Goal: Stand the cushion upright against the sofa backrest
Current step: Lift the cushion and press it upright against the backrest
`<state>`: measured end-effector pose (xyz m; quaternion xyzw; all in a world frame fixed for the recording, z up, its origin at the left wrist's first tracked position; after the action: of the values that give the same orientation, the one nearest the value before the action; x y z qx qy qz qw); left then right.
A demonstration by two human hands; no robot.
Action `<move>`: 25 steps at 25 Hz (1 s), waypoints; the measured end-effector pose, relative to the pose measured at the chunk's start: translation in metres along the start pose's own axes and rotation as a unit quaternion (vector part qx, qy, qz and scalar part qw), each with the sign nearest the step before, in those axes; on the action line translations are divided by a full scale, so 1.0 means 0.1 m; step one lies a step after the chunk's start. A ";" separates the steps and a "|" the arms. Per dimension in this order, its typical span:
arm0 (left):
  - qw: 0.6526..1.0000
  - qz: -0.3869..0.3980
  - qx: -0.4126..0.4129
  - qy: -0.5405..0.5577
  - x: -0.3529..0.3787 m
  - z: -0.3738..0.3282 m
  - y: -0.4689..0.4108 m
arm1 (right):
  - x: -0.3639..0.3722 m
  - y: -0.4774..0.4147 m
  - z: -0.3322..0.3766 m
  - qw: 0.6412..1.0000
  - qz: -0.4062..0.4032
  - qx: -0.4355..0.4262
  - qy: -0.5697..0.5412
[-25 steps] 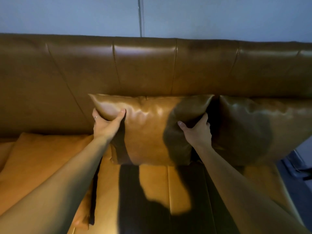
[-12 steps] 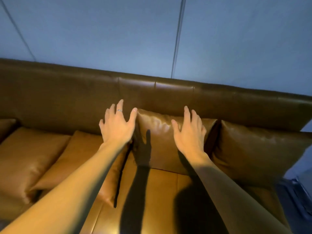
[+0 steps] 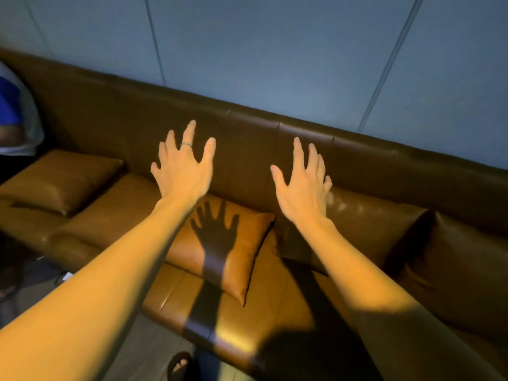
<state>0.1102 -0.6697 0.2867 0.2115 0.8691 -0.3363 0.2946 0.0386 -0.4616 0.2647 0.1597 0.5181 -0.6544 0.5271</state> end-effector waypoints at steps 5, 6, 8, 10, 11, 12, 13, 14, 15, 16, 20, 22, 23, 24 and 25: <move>0.999 0.034 -0.014 -0.021 0.38 0.74 -0.51 | 0.87 -0.10 0.34 0.998 0.035 0.051 -0.007; 0.998 0.048 -0.021 -0.029 0.53 0.91 -0.63 | 1.12 -0.12 0.38 0.996 0.053 0.068 -0.013; 0.995 0.078 -0.044 -0.041 0.83 1.28 -0.82 | 1.65 -0.09 0.41 0.992 0.083 0.099 -0.015; 0.991 0.110 -0.061 -0.048 1.17 1.64 -0.97 | 2.17 -0.04 0.40 0.985 0.102 0.136 -0.010; 0.989 0.126 -0.063 -0.050 1.35 1.80 -1.02 | 2.42 -0.01 0.38 0.981 0.114 0.157 -0.007; 0.987 0.141 -0.060 -0.051 1.51 1.94 -1.04 | 2.62 0.03 0.35 0.977 0.125 0.173 -0.002; 0.985 0.155 -0.057 -0.050 1.65 2.05 -1.05 | 2.77 0.07 0.32 0.973 0.136 0.186 0.004; 0.982 0.171 -0.058 -0.050 1.82 2.17 -1.07 | 2.94 0.11 0.29 0.968 0.146 0.203 0.008; 0.979 0.187 -0.061 -0.050 1.99 2.28 -1.07 | 3.09 0.15 0.25 0.963 0.153 0.221 0.009; 0.976 0.204 -0.063 -0.050 2.15 2.37 -1.06 | 3.23 0.20 0.19 0.959 0.155 0.236 0.012; 0.960 0.265 -0.072 -0.056 2.70 2.61 -0.94 | 3.59 0.40 -0.07 0.941 0.153 0.299 0.033; 0.951 0.291 -0.089 -0.051 2.92 2.72 -0.87 | 3.71 0.50 -0.26 0.924 0.160 0.348 0.020; 0.945 0.308 -0.103 -0.047 3.04 2.78 -0.83 | 3.77 0.55 -0.38 0.909 0.160 0.384 0.009; 0.936 0.329 -0.117 -0.045 3.14 2.84 -0.79 | 3.83 0.60 -0.51 0.890 0.160 0.427 -0.009; 0.926 0.352 -0.129 -0.044 3.24 2.90 -0.75 | 3.88 0.66 -0.62 0.867 0.159 0.472 -0.033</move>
<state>-0.0634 -0.8716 -0.0649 0.4491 0.7605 -0.1047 0.4572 -0.0789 -0.6061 -0.0874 0.4478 0.0973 -0.7328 0.5029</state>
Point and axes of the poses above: each hand's wrist, its own y-axis away from the middle knuckle, its own x-axis out of the palm, z = x × y, the point moved 2 cm from there along -y, towards the middle knuckle, and after that the axes turned 11 degrees about -z, right-handed, at the moved point
